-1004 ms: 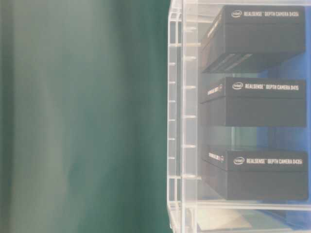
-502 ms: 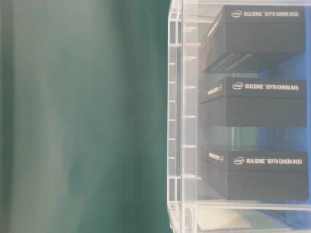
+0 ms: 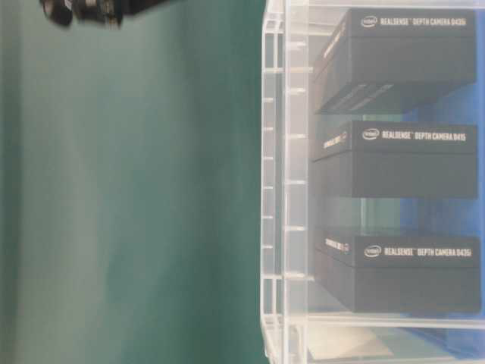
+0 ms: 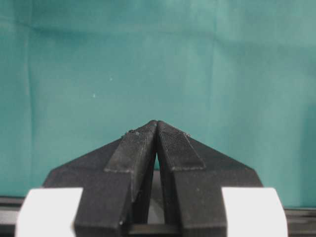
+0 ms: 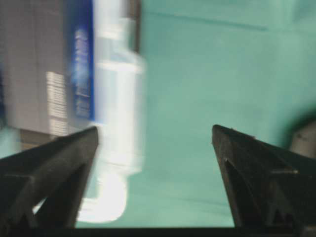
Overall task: Take the box out of the case with the right arm.
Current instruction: 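Move the open right gripper over the middle black box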
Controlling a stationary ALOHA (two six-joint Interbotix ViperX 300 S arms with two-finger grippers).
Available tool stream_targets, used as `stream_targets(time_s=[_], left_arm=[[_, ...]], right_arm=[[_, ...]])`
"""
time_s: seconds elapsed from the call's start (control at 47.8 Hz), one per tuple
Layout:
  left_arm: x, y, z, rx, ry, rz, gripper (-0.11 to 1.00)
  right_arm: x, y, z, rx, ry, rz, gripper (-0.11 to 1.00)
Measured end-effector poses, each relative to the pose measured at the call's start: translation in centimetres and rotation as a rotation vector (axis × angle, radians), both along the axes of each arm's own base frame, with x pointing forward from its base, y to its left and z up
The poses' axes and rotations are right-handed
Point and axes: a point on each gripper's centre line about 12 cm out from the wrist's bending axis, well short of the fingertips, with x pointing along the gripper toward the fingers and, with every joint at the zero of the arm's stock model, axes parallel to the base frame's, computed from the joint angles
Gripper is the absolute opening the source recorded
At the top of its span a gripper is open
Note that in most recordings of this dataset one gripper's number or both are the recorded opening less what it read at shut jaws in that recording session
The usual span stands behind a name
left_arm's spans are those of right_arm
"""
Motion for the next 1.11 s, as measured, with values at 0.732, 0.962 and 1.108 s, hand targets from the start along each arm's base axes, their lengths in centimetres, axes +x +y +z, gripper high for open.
stream_targets(time_s=[0.732, 0.962, 1.108], left_arm=[[-0.8, 0.1, 0.1, 0.004, 0.055, 0.005, 0.0], [-0.9, 0.1, 0.1, 0.004, 0.057, 0.005, 0.0], [-0.8, 0.1, 0.1, 0.004, 0.06, 0.005, 0.0]], right_arm=[[15.9, 0.5, -1.1, -0.004, -0.041, 0.102, 0.91], [16.0, 0.4, -1.1, -0.002, -0.036, 0.1, 0.91], [15.9, 0.4, -1.1, -0.001, -0.033, 0.1, 0.91]])
